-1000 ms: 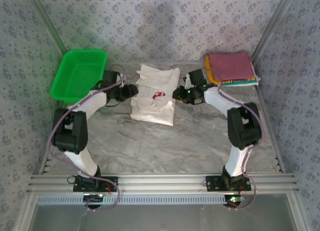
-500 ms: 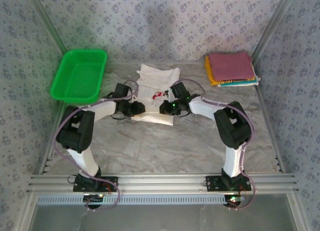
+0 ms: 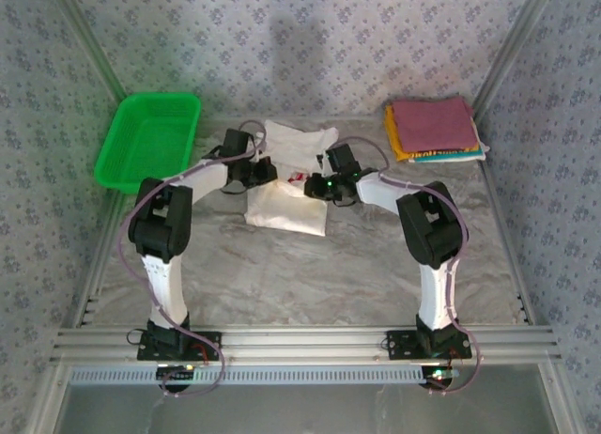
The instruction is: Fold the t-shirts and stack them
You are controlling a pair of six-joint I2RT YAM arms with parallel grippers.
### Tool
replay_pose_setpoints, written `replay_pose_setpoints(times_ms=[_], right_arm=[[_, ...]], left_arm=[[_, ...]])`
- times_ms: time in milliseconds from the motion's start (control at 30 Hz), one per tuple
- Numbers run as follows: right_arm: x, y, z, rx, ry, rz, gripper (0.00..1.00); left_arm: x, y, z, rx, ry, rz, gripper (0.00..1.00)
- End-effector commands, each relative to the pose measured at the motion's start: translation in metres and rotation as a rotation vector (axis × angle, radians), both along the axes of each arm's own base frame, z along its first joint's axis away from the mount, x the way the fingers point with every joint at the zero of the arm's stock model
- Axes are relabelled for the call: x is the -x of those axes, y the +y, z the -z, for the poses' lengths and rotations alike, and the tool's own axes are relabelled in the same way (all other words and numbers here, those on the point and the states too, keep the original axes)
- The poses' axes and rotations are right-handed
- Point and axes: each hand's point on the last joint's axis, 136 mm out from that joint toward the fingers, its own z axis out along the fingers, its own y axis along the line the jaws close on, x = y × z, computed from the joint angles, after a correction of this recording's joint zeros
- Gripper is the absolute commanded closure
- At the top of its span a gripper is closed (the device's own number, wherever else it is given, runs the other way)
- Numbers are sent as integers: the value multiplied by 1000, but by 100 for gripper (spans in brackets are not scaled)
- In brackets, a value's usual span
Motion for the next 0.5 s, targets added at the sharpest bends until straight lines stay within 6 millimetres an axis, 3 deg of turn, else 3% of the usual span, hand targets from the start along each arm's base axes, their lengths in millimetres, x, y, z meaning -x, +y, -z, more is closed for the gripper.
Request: replay_pose_setpoints(times_ms=[0, 67, 200, 300, 467], right_arm=[[-32, -7, -1, 9, -57, 30, 85], [-45, -13, -4, 12, -57, 50, 85], [-46, -18, -31, 17, -101, 57, 85], [-24, -13, -44, 49, -111, 18, 84], [19, -1, -45, 39, -103, -26, 83]], left_arm=[[-29, 11, -7, 9, -10, -22, 76], [-42, 21, -8, -40, -18, -39, 57], [-42, 32, -29, -66, -85, -75, 44], [-20, 38, -40, -81, -123, -95, 43], [27, 32, -26, -88, -124, -69, 44]])
